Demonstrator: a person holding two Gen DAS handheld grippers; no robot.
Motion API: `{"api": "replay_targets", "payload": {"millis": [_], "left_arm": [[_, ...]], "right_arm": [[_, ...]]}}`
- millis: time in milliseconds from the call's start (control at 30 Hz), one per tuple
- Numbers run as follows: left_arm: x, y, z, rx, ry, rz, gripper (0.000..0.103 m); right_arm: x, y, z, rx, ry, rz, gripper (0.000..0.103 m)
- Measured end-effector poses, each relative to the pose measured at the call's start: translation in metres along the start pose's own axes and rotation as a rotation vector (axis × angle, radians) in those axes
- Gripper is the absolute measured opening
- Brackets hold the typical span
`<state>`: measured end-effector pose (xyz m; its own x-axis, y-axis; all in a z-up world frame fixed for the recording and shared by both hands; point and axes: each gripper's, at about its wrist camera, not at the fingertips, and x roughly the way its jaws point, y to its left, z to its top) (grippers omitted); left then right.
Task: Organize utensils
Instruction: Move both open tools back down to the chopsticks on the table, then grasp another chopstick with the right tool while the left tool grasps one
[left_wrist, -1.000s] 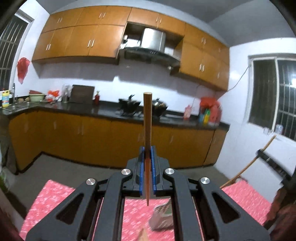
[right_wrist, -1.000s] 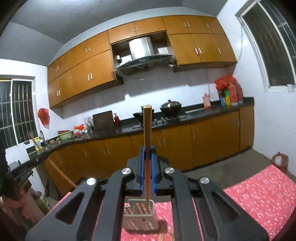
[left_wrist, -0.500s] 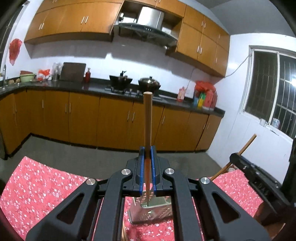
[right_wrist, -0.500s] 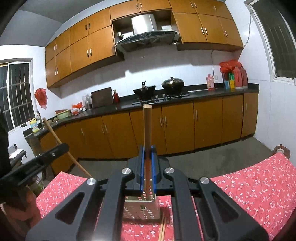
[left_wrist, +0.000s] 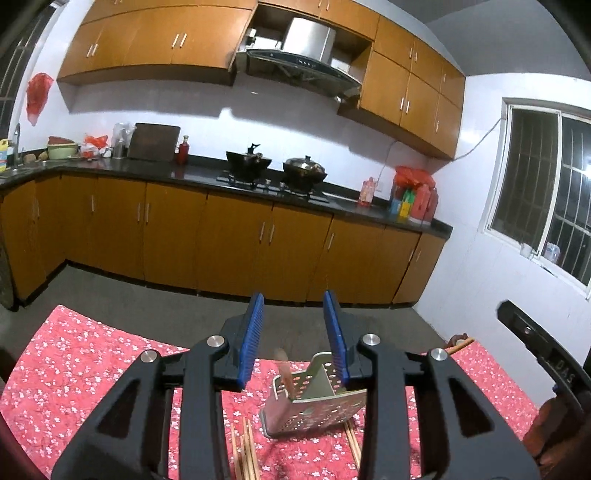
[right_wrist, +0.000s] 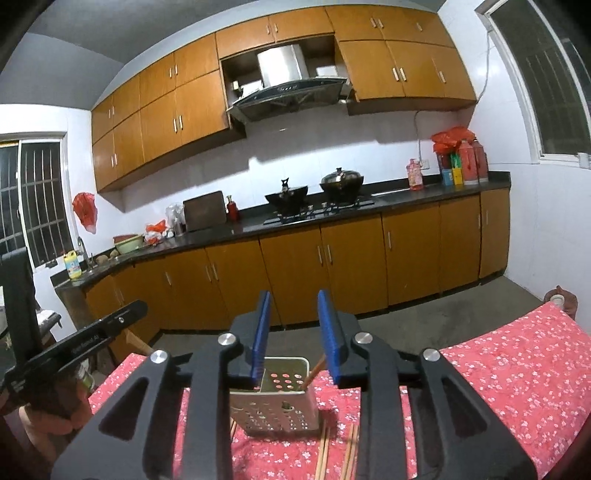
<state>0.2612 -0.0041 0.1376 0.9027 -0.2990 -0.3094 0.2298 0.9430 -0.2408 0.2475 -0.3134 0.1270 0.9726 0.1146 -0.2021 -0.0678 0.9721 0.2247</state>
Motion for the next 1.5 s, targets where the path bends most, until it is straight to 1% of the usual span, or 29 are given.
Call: {"api": "replay_targets", "payload": {"millis": [133, 167, 233, 333, 400, 433, 467, 500, 533, 567, 633, 733, 800, 867, 967, 1033, 1067, 1133, 1167, 1233, 1300, 1367, 1500], "left_arm": [[-0.018, 0.008, 0.001, -0.040, -0.023, -0.002, 0.034], [-0.025, 0.012, 0.000, -0.058, -0.031, -0.002, 0.034], [-0.035, 0.019, -0.002, -0.088, -0.042, -0.005, 0.034], [-0.050, 0.028, -0.015, -0.131, -0.047, -0.001, 0.034], [-0.055, 0.033, -0.025, -0.151, -0.035, 0.010, 0.034], [-0.055, 0.035, -0.032, -0.152, -0.017, 0.021, 0.034], [-0.055, 0.036, -0.039, -0.147, 0.002, 0.031, 0.034], [-0.052, 0.037, -0.050, -0.128, 0.042, 0.056, 0.034], [-0.049, 0.036, -0.060, -0.113, 0.075, 0.075, 0.034], [-0.046, 0.037, -0.069, -0.102, 0.108, 0.088, 0.034], [-0.037, 0.043, -0.094, -0.085, 0.192, 0.100, 0.034], [-0.026, 0.049, -0.127, -0.065, 0.289, 0.126, 0.034], [-0.022, 0.053, -0.144, -0.064, 0.338, 0.134, 0.034], [-0.020, 0.059, -0.157, -0.065, 0.374, 0.134, 0.034], [-0.018, 0.062, -0.178, -0.067, 0.412, 0.133, 0.034], [-0.020, 0.061, -0.188, -0.070, 0.431, 0.129, 0.034], [-0.020, 0.062, -0.192, -0.072, 0.440, 0.126, 0.033], [-0.020, 0.062, -0.198, -0.076, 0.454, 0.116, 0.033], [-0.021, 0.061, -0.201, -0.074, 0.460, 0.111, 0.031], [-0.022, 0.058, -0.207, -0.071, 0.474, 0.093, 0.028], [-0.022, 0.054, -0.211, -0.065, 0.485, 0.077, 0.025], [-0.020, 0.050, -0.216, -0.054, 0.503, 0.061, 0.020], [-0.016, 0.043, -0.222, -0.030, 0.530, 0.051, 0.016]], "right_arm": [[-0.030, -0.012, -0.008, 0.027, -0.018, -0.039, 0.029], [-0.035, -0.017, -0.012, 0.032, -0.014, -0.050, 0.029], [-0.042, -0.027, -0.028, 0.047, 0.020, -0.087, 0.032], [-0.034, -0.041, -0.063, 0.057, 0.137, -0.124, 0.032], [-0.018, -0.051, -0.099, 0.071, 0.272, -0.146, 0.031], [-0.014, -0.054, -0.112, 0.082, 0.318, -0.145, 0.027], [-0.007, -0.057, -0.131, 0.101, 0.386, -0.138, 0.024], [-0.001, -0.059, -0.148, 0.110, 0.441, -0.131, 0.021], [0.002, -0.058, -0.157, 0.114, 0.474, -0.127, 0.018], [0.008, -0.058, -0.173, 0.120, 0.522, -0.118, 0.017], [0.015, -0.053, -0.192, 0.120, 0.578, -0.108, 0.015], [0.021, -0.049, -0.210, 0.106, 0.624, -0.108, 0.013], [0.023, -0.049, -0.219, 0.096, 0.645, -0.107, 0.013], [0.023, -0.046, -0.220, 0.081, 0.648, -0.102, 0.013], [0.022, -0.043, -0.223, 0.061, 0.660, -0.099, 0.012], [0.021, -0.037, -0.225, -0.001, 0.651, -0.120, 0.010], [0.023, -0.037, -0.225, -0.008, 0.650, -0.126, 0.010], [0.022, -0.040, -0.223, -0.016, 0.640, -0.178, 0.008], [0.022, -0.046, -0.222, -0.001, 0.631, -0.208, 0.008], [0.022, -0.055, -0.220, 0.023, 0.621, -0.241, 0.008], [0.021, -0.061, -0.219, 0.041, 0.616, -0.247, 0.008], [0.020, -0.062, -0.220, 0.031, 0.615, -0.248, 0.008], [0.018, -0.062, -0.221, 0.019, 0.612, -0.250, 0.008]]}}
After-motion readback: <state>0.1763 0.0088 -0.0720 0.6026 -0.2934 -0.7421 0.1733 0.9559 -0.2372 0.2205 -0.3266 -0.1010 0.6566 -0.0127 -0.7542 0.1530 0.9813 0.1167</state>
